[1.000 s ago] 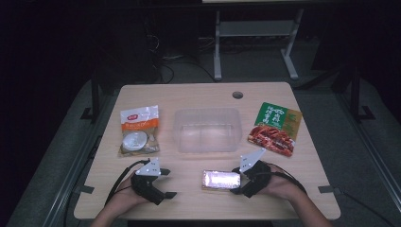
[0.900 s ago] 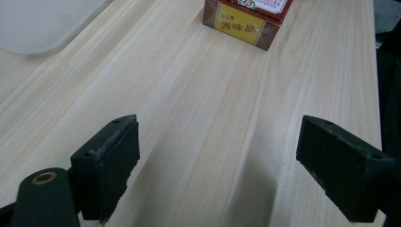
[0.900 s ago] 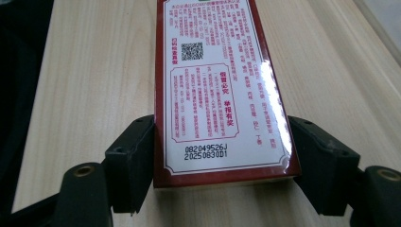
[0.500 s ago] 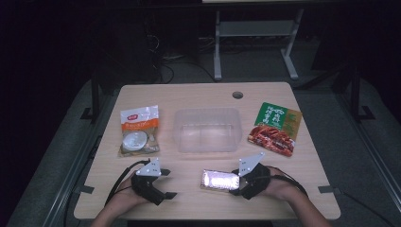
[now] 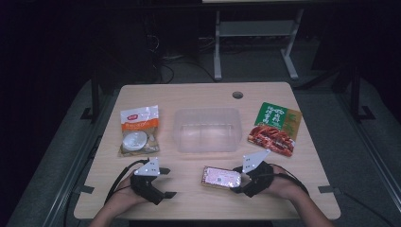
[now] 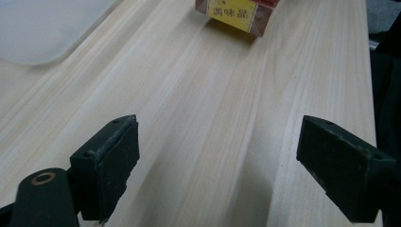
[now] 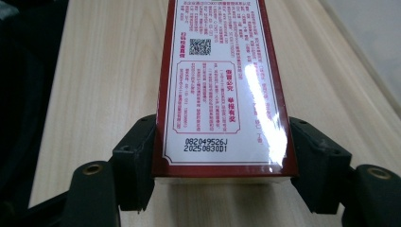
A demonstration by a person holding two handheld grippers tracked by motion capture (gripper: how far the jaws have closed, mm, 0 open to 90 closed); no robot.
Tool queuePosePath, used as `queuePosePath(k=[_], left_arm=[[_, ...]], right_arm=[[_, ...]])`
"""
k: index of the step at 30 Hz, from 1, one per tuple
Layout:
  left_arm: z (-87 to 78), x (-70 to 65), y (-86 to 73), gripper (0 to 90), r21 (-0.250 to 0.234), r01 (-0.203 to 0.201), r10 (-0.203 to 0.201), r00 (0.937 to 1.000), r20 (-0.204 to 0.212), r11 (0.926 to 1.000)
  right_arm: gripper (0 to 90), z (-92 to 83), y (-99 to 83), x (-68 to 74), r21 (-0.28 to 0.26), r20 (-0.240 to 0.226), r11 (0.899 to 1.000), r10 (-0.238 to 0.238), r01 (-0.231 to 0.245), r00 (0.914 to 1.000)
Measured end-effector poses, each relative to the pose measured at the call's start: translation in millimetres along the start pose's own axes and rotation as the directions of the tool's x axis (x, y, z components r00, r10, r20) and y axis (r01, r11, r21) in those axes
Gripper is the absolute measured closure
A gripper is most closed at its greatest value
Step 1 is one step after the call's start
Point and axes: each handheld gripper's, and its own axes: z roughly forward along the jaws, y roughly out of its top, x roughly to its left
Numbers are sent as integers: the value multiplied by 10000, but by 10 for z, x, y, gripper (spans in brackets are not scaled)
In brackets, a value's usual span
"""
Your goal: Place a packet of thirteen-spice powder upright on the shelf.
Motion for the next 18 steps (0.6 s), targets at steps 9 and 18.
queuePosePath(k=[9, 18], left_arm=[[-78, -37, 112, 128, -361, -234, 245, 9993, 288, 9991], [-150, -12, 325, 121, -683, -670, 713, 9955, 621, 9954]], right_arm=[[319, -113, 71, 15, -460, -291, 9989, 89, -102, 9995], [319, -113, 194, 9, -536, -702, 9979, -388, 351, 9968]])
